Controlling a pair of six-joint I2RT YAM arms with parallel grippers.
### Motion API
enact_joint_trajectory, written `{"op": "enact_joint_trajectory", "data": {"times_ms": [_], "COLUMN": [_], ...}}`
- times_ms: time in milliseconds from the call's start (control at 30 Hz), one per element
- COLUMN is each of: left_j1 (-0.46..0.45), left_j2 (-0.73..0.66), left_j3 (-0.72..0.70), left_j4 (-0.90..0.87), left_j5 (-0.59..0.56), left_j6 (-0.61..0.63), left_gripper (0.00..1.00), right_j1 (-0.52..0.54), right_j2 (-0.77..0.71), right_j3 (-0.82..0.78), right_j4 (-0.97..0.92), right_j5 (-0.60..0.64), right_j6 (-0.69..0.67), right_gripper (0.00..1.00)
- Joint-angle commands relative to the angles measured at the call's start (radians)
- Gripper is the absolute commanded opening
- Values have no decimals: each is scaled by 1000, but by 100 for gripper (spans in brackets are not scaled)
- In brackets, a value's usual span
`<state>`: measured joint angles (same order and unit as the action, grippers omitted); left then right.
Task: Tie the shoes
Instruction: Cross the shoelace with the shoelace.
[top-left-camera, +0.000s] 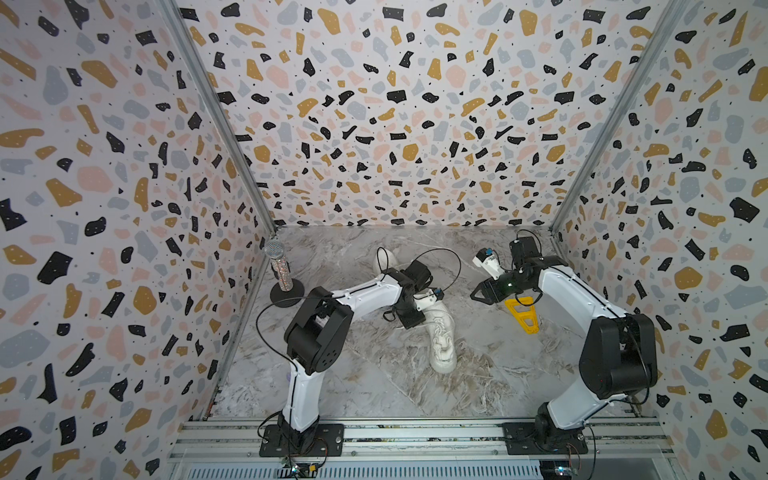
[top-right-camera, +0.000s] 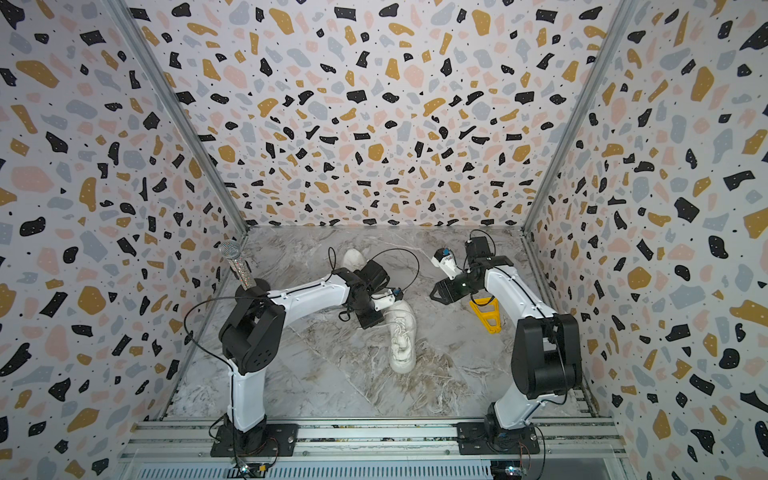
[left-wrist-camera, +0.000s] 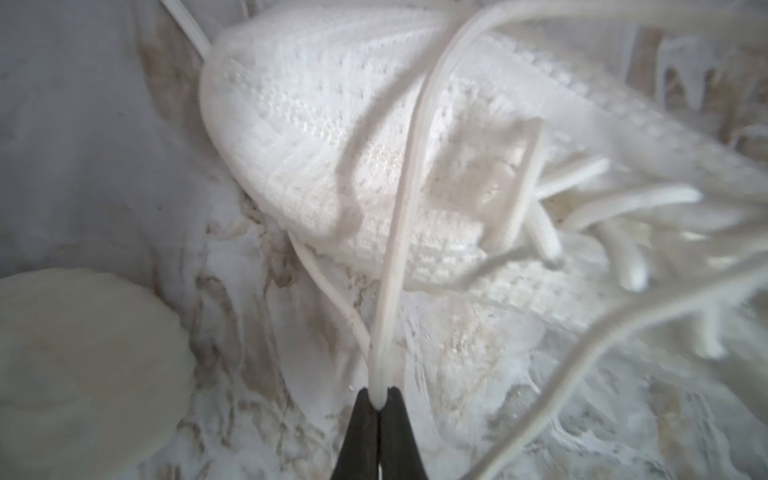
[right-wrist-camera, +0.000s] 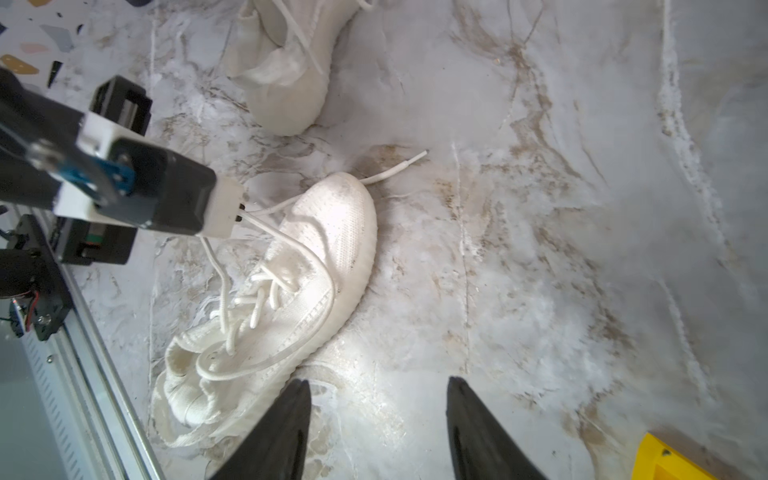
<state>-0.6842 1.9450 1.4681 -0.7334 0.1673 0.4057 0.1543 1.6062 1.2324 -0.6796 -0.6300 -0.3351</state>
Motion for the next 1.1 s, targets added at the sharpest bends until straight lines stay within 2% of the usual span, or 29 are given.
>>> {"op": "enact_joint_trajectory", "data": {"times_ms": [0, 133, 267, 433, 633, 733, 900, 1067], "left_j1": [18, 35, 46, 56, 81, 86, 90, 106], "left_j2": [-72, -116, -131, -136, -126, -124, -119, -110], "left_j3": [32, 86, 165, 212, 254, 256, 257, 268], "left_j4": [-86, -161, -233, -261, -291, -295, -294, -294], "left_j5": [66, 130, 221, 290, 390, 410, 435, 487], "left_j6": [39, 59, 65, 45, 2, -6, -14, -34], "left_gripper": [0, 0, 0, 0, 0, 0, 0, 0], "right_j1": [9, 58, 141, 209, 269, 302, 333, 344], "right_j2": [-89, -134, -159, -184, -187, -185, -159, -121], "right_j3": [-20, -37, -61, -179, -311, -362, -391, -407], "right_j4": [3, 15, 69, 304, 574, 675, 764, 829], "right_j5": [-135, -188, -203, -240, -214, -190, -116, -99], "right_j6": [-62, -117, -147, -82, 37, 56, 96, 130], "right_gripper": [55, 51, 41, 31, 20, 15, 11, 11]}}
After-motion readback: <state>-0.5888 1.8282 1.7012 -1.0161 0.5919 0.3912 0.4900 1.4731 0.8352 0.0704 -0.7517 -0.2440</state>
